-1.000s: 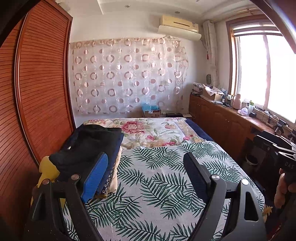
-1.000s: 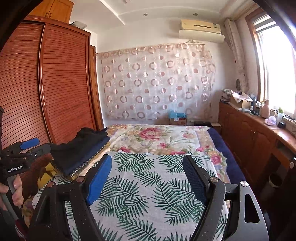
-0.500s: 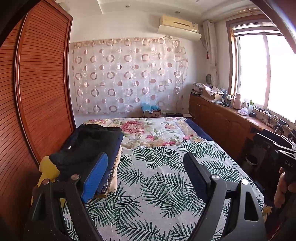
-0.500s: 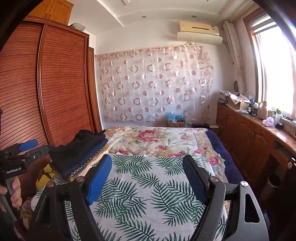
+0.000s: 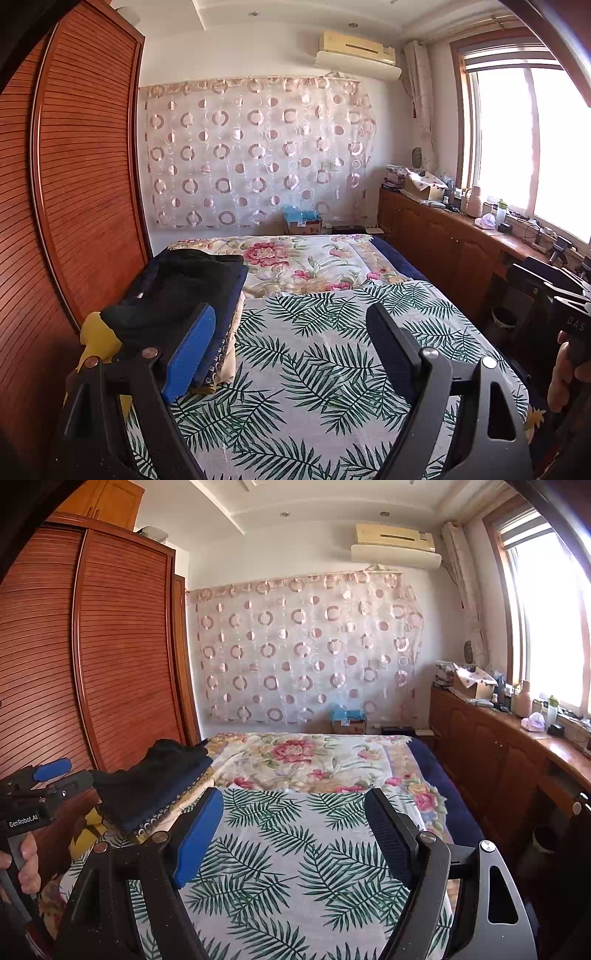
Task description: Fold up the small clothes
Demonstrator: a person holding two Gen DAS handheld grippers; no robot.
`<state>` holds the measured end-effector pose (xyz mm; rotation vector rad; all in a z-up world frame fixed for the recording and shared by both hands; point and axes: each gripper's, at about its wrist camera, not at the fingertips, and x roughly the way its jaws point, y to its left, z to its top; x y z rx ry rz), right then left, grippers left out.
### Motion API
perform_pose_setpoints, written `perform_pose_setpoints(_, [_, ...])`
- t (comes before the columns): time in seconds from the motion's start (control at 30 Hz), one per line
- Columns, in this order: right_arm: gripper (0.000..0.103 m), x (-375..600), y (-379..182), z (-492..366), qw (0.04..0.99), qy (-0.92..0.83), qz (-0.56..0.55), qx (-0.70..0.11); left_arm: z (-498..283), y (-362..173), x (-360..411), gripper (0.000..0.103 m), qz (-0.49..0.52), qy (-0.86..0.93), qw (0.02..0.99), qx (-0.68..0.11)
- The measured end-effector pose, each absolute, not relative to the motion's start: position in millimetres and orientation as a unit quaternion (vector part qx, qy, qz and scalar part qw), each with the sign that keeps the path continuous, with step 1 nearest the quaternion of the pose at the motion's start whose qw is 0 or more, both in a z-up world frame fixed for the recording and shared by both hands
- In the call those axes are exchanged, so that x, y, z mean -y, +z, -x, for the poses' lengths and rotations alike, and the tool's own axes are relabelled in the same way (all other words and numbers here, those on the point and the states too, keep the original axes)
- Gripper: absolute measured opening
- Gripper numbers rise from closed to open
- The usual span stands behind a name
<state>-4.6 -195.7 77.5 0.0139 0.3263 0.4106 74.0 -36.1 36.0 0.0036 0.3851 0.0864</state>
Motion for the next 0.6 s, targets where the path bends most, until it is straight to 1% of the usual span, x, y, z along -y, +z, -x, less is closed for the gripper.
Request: perform_pose_setpoints(0.6, [0.080, 201.7, 76.6, 1.1, 0.966, 0.204, -0.005, -0.157, -73.9, 35.3, 36.7, 0.084, -0.003, 0.043, 0.981, -0.190])
